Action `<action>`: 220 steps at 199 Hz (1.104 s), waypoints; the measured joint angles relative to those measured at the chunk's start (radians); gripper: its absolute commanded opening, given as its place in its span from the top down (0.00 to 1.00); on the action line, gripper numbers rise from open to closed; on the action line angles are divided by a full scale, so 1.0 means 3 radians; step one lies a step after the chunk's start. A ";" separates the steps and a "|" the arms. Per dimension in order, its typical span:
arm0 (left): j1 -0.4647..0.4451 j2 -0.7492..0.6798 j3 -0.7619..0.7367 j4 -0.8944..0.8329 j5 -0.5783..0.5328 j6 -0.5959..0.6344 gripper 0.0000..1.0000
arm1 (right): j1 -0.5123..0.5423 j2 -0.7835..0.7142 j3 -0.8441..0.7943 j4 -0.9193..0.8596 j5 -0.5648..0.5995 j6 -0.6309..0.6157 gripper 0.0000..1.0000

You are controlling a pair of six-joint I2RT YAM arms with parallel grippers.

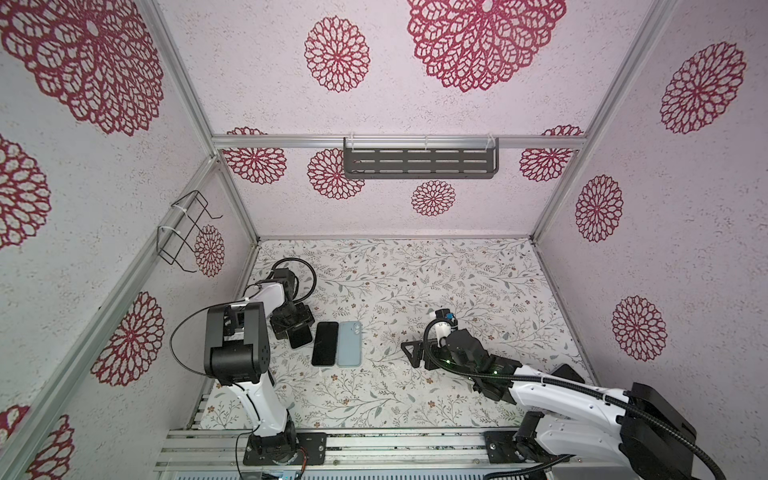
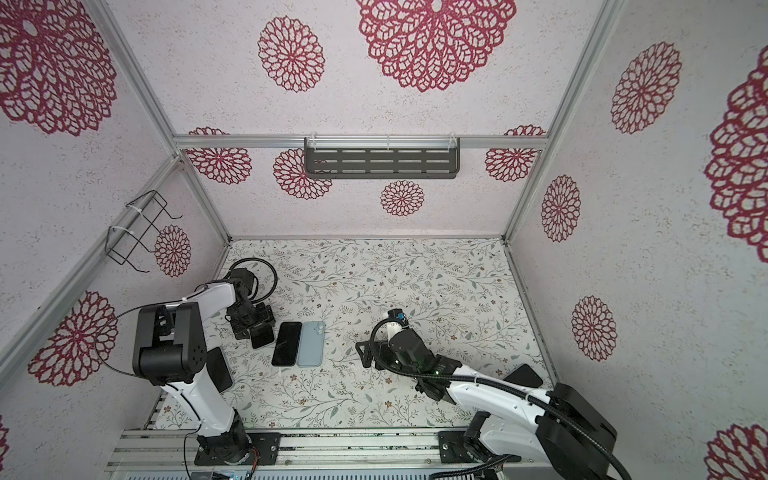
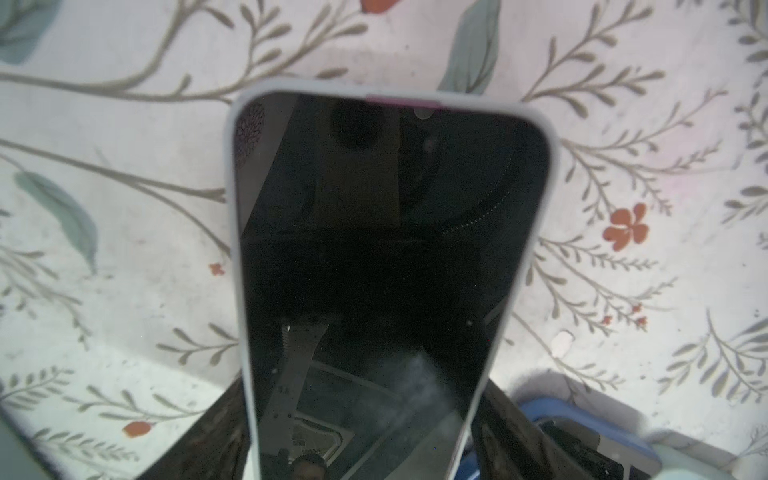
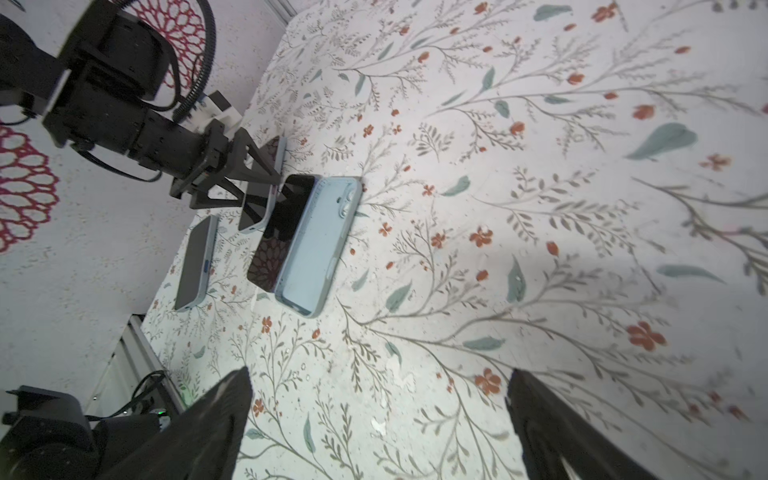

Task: Take the phone out of the phone case
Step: 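Lift the cased phone with the left gripper while the right gripper approaches it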

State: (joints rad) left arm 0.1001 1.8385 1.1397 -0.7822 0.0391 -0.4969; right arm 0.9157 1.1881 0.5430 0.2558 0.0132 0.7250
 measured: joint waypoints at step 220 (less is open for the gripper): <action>0.0200 -0.0216 -0.0141 0.0197 0.0692 0.0024 0.36 | -0.0348 0.3176 0.2300 0.1465 -0.2014 0.0654 0.19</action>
State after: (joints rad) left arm 0.1600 1.7737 1.0973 -0.7231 0.2466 -0.4896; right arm 0.8112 2.1410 1.2331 0.6952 -0.5911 0.9211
